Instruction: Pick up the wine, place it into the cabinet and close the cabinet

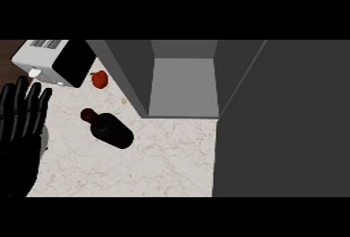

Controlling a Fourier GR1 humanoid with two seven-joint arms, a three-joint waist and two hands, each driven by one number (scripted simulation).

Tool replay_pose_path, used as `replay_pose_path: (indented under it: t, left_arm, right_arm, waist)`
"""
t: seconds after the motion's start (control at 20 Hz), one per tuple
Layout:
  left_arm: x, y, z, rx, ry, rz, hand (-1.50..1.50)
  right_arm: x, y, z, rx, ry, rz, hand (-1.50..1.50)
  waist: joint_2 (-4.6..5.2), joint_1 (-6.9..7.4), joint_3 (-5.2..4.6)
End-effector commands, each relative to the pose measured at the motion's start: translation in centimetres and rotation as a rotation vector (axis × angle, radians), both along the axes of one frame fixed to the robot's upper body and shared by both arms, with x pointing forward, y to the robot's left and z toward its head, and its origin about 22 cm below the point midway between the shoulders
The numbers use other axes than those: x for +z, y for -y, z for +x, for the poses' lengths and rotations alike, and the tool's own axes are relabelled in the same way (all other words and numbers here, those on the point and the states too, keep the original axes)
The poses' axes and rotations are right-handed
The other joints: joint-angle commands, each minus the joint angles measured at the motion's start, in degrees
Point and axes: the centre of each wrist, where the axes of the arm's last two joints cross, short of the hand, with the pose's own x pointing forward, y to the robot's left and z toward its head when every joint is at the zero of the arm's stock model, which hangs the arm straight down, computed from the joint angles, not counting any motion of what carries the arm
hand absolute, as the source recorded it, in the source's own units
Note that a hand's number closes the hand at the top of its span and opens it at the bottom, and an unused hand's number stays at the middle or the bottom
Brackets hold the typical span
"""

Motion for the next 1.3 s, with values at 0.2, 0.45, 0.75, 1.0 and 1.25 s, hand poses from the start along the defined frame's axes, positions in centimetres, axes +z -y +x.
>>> replay_pose_path:
  t: [0.2,0.45,0.75,1.0,1.25]
  left_arm:
    - [1.7,-0.1,2.5,-0.486,0.085,0.041,-1.50]
    - [-0.3,-0.3,3.7,-0.703,-0.157,-0.055,-1.50]
    - [5.1,-3.4,3.8,-0.762,-0.177,-0.071,-1.50]
    - [8.0,-2.9,2.4,-0.760,-0.215,-0.091,-1.50]
    - [8.4,-3.4,3.1,-0.732,-0.227,-0.090,-1.50]
  right_arm:
    - [0.8,-0.1,-1.3,-0.006,0.030,-0.040,-1.50]
    - [1.3,-2.4,-4.1,0.231,-0.106,0.049,-1.50]
    - [5.3,-3.5,-8.2,0.233,-0.105,0.056,-1.50]
    - [4.8,-5.2,-8.4,0.236,-0.132,0.059,-1.50]
    - [7.6,-5.1,-10.7,0.233,-0.113,0.062,-1.50]
  waist:
    - [-2.14,-2.17,-0.58]
    - [-2.22,-2.27,-0.53]
    - [-2.35,-0.95,-0.48]
    - [-2.28,-0.82,-0.42]
    - [-2.30,-1.11,-0.45]
